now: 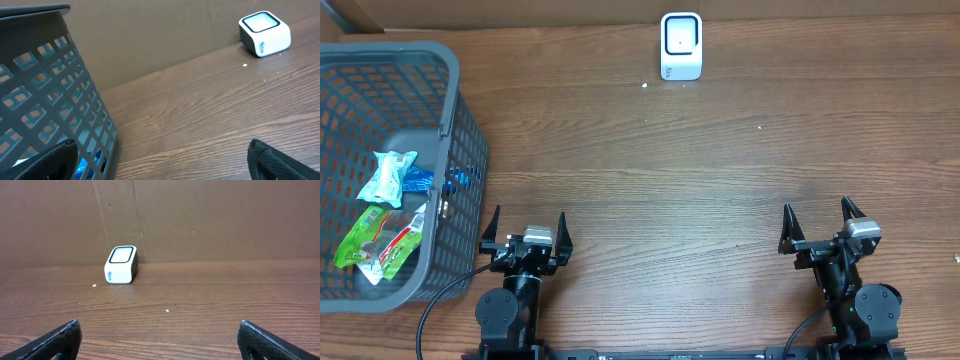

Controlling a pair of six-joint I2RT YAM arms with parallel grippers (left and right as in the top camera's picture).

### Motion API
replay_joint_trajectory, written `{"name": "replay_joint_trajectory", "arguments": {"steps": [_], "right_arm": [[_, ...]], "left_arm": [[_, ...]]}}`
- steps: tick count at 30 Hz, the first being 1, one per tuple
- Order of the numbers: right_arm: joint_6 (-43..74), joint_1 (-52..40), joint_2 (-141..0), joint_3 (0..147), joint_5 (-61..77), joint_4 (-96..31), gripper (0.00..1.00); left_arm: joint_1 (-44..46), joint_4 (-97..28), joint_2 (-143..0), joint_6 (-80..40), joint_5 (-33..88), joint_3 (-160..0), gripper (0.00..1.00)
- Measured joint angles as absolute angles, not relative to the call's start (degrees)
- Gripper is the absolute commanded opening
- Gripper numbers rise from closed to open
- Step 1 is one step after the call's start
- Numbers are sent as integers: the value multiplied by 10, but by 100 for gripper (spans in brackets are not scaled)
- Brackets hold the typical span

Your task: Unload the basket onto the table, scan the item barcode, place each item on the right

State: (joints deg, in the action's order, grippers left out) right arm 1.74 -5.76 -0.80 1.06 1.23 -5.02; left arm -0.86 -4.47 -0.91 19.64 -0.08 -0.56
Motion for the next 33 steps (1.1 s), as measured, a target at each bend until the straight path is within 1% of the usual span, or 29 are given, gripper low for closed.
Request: {"name": "replay_joint_trajectory", "arguments": {"steps": [24, 33], "right_arm": [[17, -58, -8, 11, 12, -50, 100], [17, -58, -8, 11, -8, -50, 100]], "left_arm": [[-9, -45, -9, 196, -1, -6, 100], [-9, -45, -9, 196, -1, -6, 100]]}}
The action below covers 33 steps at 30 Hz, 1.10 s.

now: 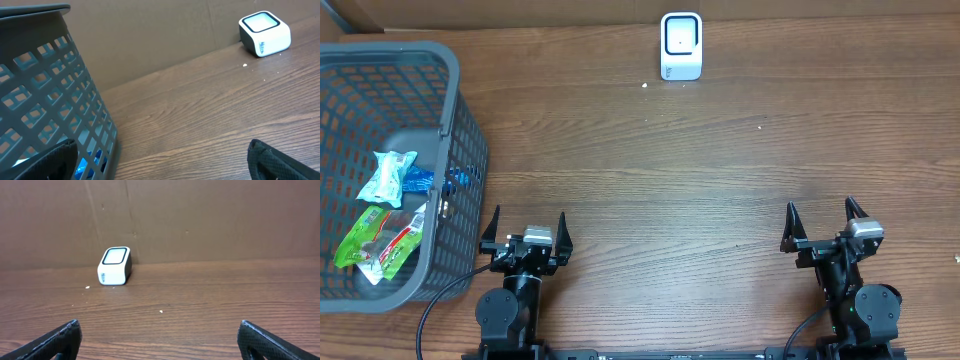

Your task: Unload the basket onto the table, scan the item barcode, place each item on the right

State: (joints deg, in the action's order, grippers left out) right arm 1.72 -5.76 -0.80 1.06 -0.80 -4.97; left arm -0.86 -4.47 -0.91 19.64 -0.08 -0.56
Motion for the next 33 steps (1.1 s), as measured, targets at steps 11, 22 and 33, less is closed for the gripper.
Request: {"name": "replay_joint_trajectory", "arguments": {"steps": [11, 22, 33], "right_arm": [[18, -58, -7, 11, 10, 7, 100], [62, -58, -7, 19, 74, 23, 100], [58, -58, -16, 161, 137, -35, 100]], "left_arm": [[-9, -37, -9, 184, 37, -5, 100], [-9, -45, -9, 98, 157, -30, 100], [-9, -157, -169, 41, 168, -315, 100]]}}
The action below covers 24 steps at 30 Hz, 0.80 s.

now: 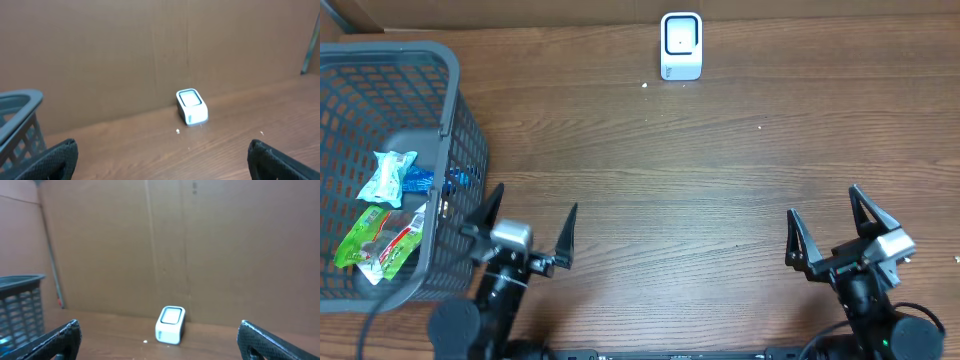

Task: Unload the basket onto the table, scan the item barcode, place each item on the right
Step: 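Reach the left gripper into the grey basket and grasp the blue snack bar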

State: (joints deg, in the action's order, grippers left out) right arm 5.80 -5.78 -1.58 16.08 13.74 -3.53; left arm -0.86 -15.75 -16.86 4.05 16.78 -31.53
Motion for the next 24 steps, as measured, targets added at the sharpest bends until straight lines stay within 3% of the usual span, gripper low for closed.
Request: {"name": "replay_joint_trajectory", "arguments": {"steps": [5, 14, 18, 24], "right_arm": [[29, -58, -72, 250, 168, -117, 100], [-32, -58, -302, 502, 203, -360, 100], [-41, -58, -426, 632, 208, -484, 100], [-43, -58, -585, 773, 215, -612, 100]], "left_arm": [[-9, -303, -329, 33, 170, -491, 100], [-9, -661, -648, 31, 168, -931, 100], [-9, -725, -743, 31, 168, -1040, 99], [-9, -733, -812, 31, 172, -1056, 98]]}}
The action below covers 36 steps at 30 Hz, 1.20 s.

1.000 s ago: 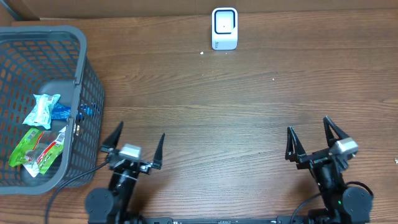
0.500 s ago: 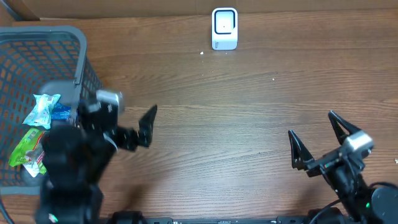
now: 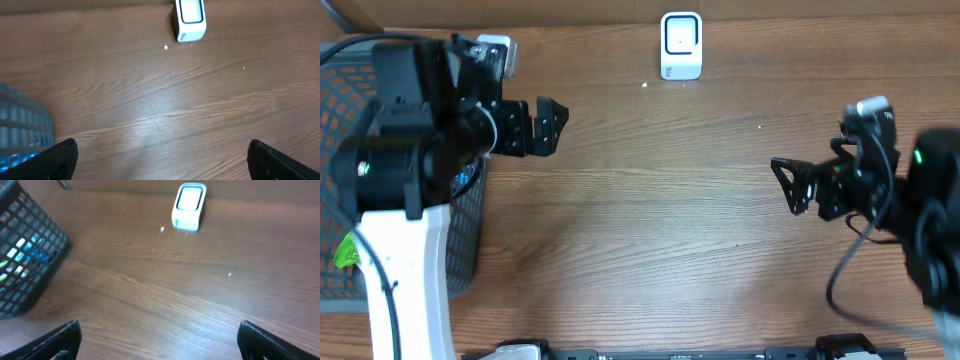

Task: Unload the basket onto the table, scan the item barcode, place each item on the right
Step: 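Reach the left gripper into the grey basket and grasp the blue snack bar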

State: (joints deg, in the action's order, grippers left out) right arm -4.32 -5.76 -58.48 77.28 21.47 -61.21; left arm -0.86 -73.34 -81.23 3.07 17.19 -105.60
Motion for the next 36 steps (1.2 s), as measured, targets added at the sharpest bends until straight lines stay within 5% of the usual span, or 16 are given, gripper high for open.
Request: {"name": "replay_joint_trajectory", "arguments": {"steps": [8, 22, 36], "right_arm": [[-30, -58, -691, 788, 285, -622, 100], [-29, -58, -719, 788, 313, -622, 100], [-30, -58, -719, 788, 316, -634, 100]], "left_arm": [[-32, -725, -861, -57, 119, -1056, 93], [-259, -737, -863, -288, -22, -1066, 91], [-293, -740, -1060, -387, -68, -1065, 78]]}}
